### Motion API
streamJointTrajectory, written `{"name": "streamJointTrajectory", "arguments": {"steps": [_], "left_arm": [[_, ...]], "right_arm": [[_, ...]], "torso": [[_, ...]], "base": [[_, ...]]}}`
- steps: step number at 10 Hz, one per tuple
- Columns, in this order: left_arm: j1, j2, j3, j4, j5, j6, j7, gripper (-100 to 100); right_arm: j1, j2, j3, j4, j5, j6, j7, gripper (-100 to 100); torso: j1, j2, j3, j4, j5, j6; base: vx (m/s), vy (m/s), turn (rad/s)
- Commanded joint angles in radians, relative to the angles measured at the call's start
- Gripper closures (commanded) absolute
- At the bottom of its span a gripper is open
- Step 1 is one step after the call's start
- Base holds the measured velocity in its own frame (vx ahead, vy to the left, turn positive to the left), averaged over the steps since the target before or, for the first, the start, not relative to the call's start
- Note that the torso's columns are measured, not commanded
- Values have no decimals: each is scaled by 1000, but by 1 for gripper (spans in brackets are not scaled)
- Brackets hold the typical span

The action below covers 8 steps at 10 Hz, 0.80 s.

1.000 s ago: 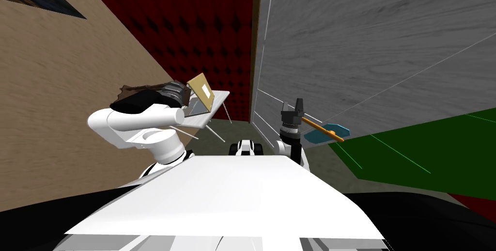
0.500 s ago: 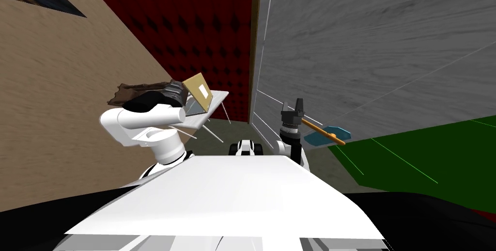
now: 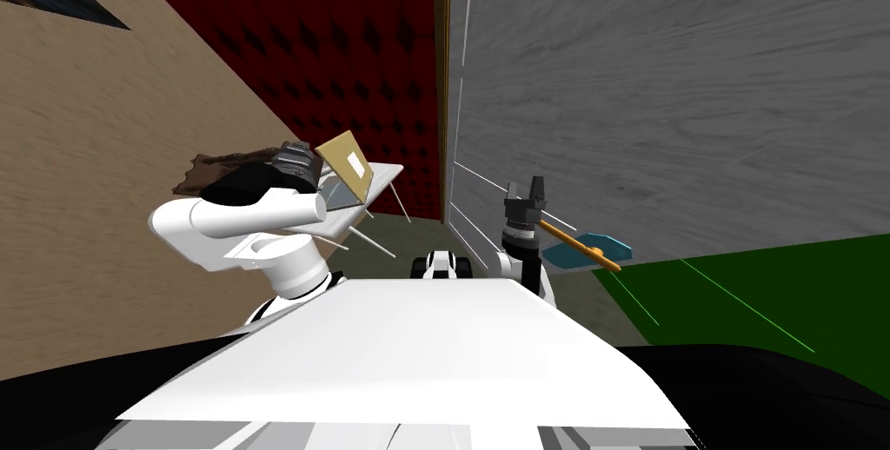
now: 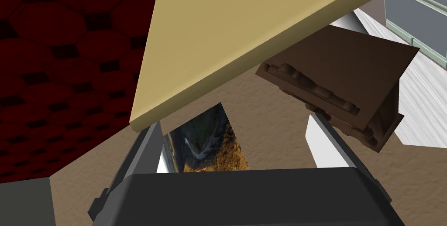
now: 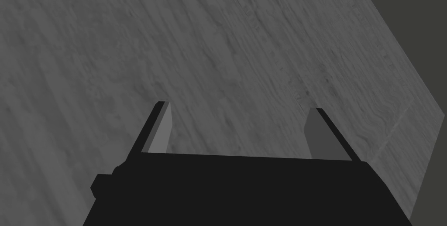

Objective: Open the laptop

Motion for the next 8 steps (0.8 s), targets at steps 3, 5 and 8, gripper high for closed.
{"name": "streamJointTrajectory", "arguments": {"steps": [3, 5, 8], "left_arm": [[-7, 8, 4, -25, 2, 30, -6, -100], [-6, 5, 2, -16, 1, 23, -5, 100], [-21, -67, 28, 10, 21, -19, 78, 100]], "right_arm": [[0, 0, 0, 0, 0, 0, 0, 0], [0, 0, 0, 0, 0, 0, 0, 0], [0, 0, 0, 0, 0, 0, 0, 0]], "torso": [[7, -6, -3, -2, 3, -2], [-4, 4, 2, 1, 0, -1], [5, -1, -1, -1, 2, -1]], "base": [[74, 46, -23], [-51, -23, 26], [-39, 63, 54]]}}
